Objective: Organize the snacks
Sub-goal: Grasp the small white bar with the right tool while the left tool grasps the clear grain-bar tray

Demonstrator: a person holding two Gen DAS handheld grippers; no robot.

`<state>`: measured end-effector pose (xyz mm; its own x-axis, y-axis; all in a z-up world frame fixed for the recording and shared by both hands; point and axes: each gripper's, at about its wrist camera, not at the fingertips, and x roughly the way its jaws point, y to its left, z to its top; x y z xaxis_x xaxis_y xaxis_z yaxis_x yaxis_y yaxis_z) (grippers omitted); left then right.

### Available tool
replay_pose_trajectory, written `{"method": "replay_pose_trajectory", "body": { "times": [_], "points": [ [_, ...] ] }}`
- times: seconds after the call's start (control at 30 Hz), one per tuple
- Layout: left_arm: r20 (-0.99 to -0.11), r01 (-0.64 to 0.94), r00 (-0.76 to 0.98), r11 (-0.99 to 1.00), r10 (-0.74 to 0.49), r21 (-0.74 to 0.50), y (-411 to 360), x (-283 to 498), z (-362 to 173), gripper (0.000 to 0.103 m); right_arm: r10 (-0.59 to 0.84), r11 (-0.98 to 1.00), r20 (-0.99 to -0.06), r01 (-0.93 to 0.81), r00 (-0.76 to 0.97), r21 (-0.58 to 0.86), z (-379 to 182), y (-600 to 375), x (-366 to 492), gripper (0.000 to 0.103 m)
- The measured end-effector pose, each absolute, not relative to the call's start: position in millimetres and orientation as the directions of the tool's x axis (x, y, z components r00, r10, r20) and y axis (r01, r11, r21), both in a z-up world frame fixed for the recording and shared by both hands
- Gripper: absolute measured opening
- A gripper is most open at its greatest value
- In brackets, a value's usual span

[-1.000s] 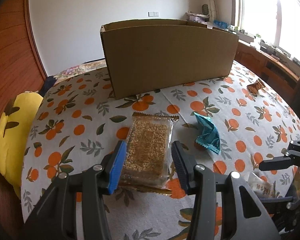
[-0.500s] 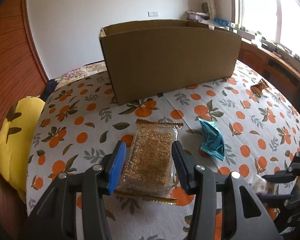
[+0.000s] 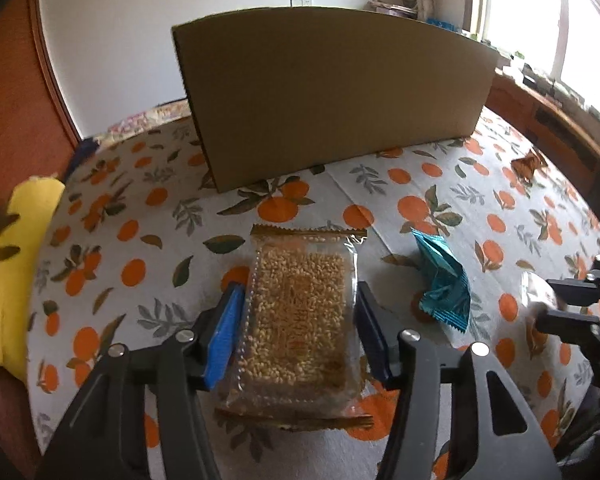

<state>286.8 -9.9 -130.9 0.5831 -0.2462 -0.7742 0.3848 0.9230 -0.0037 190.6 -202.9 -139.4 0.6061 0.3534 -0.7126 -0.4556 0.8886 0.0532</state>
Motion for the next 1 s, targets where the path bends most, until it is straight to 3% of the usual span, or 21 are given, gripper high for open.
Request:
{"method": "replay_pose_trajectory", "body": {
  "times": [0.07, 0.2, 0.33, 0.6, 0.67, 0.93, 1.0],
  "points": [
    [-0.777, 0.368, 0.583, 0.93, -0.237, -0.008, -8.4, 288.8, -131.8, 0.068, 0.344, 0.895, -0.714, -0.442, 0.61, 0.054, -142.2, -207.1, 194.8, 0.02],
    [-0.778, 0.364, 0.584, 0.931, -0.232, -0.005, -10.0, 288.5, -132.8, 0.069, 0.357, 0.898, -0.704, -0.432, 0.614, 0.08, -146.4, -213.6, 197.9, 0.02],
    [-0.782, 0.335, 0.586, 0.942, -0.213, -0.005, -7.8, 291.6, -134.8, 0.08, 0.36, 0.898, -0.7, -0.433, 0.617, 0.08, -146.9, -213.4, 198.2, 0.02],
    [-0.784, 0.323, 0.587, 0.946, -0.201, -0.001, -7.7, 294.0, -135.9, 0.084, 0.368, 0.896, -0.697, -0.436, 0.616, 0.088, -147.7, -215.3, 200.6, 0.02],
    [-0.79, 0.291, 0.586, 0.957, -0.182, -0.005, -5.2, 296.0, -136.9, 0.092, 0.363, 0.897, -0.697, -0.435, 0.619, 0.08, -148.1, -214.7, 201.0, 0.02],
    [-0.79, 0.287, 0.587, 0.958, -0.178, -0.003, -5.4, 297.1, -137.1, 0.092, 0.348, 0.898, -0.697, -0.437, 0.627, 0.055, -148.8, -212.7, 199.7, 0.02],
    [-0.785, 0.297, 0.591, 0.955, -0.184, -0.001, -5.8, 294.6, -136.3, 0.087, 0.348, 0.898, -0.697, -0.437, 0.627, 0.054, -148.7, -212.5, 199.6, 0.02]
  ]
}}
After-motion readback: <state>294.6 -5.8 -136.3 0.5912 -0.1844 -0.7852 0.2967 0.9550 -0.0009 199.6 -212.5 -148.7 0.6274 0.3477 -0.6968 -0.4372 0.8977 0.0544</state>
